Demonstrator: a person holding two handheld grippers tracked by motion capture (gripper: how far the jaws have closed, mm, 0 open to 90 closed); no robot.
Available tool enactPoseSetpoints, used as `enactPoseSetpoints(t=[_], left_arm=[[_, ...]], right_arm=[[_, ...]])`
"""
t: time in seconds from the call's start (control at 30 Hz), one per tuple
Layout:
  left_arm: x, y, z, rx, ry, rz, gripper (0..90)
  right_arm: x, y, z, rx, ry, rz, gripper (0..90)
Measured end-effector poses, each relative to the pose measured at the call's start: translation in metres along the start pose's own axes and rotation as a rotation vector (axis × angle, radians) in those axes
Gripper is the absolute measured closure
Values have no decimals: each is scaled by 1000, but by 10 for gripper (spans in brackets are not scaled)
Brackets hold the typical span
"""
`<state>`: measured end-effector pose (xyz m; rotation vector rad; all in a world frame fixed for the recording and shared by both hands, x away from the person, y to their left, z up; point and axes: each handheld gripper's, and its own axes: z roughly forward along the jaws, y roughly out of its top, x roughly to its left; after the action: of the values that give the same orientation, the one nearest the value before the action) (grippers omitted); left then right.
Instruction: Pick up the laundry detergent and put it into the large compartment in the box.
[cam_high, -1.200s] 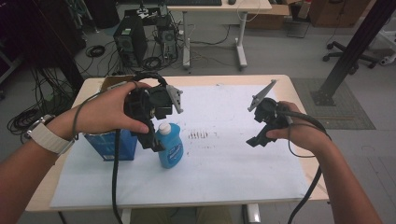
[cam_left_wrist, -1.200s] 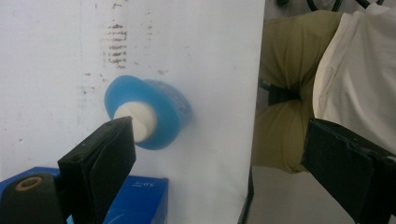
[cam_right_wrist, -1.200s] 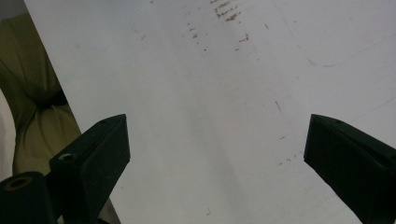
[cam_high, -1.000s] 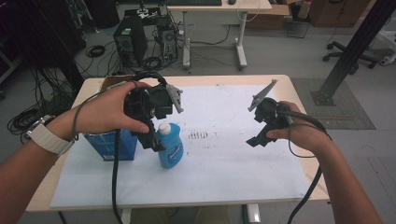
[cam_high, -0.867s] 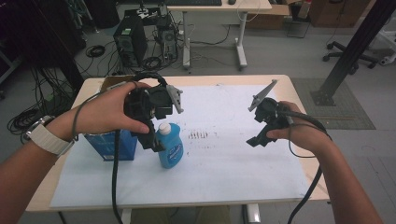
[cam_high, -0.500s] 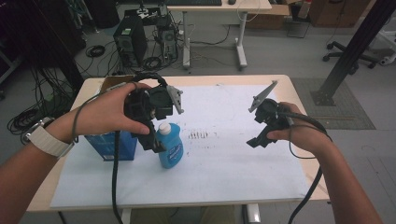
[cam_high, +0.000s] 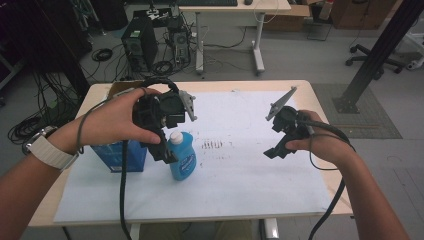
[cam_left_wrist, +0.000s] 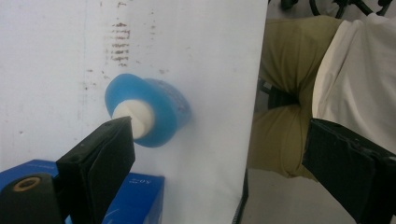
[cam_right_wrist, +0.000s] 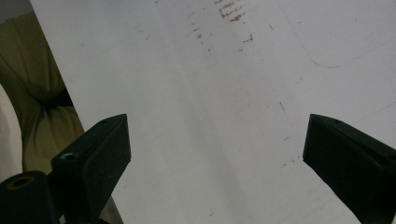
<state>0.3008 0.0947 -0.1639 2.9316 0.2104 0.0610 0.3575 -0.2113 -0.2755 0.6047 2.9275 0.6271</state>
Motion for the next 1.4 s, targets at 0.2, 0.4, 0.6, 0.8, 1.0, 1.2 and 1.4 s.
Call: enactPoseSetpoints(t=[0.2, 0.4, 0.6, 0.8, 1.0, 1.2, 1.4], left_arm=[[1, 0, -2, -6, 18, -38, 72], [2, 1, -4, -6, 34, -79, 81], [5, 3, -7, -3, 52, -140, 81], [8, 4, -11, -9, 72, -195, 81], [10, 7, -14, -18, 90, -256, 80], [13, 7, -16, -20, 102, -310, 78], [17, 9, -15, 1, 108, -373, 80]], right_arm=[[0, 0, -1, -3, -1, 4, 82], [0, 0, -1, -5, -2, 1, 82], [0, 1, 0, -4, 2, -2, 82], [0, 1, 0, -4, 1, -3, 82], [-1, 1, -1, -5, -1, -5, 82], [-1, 1, -2, -8, -1, -6, 82], [-1, 1, -2, -11, -1, -9, 82]])
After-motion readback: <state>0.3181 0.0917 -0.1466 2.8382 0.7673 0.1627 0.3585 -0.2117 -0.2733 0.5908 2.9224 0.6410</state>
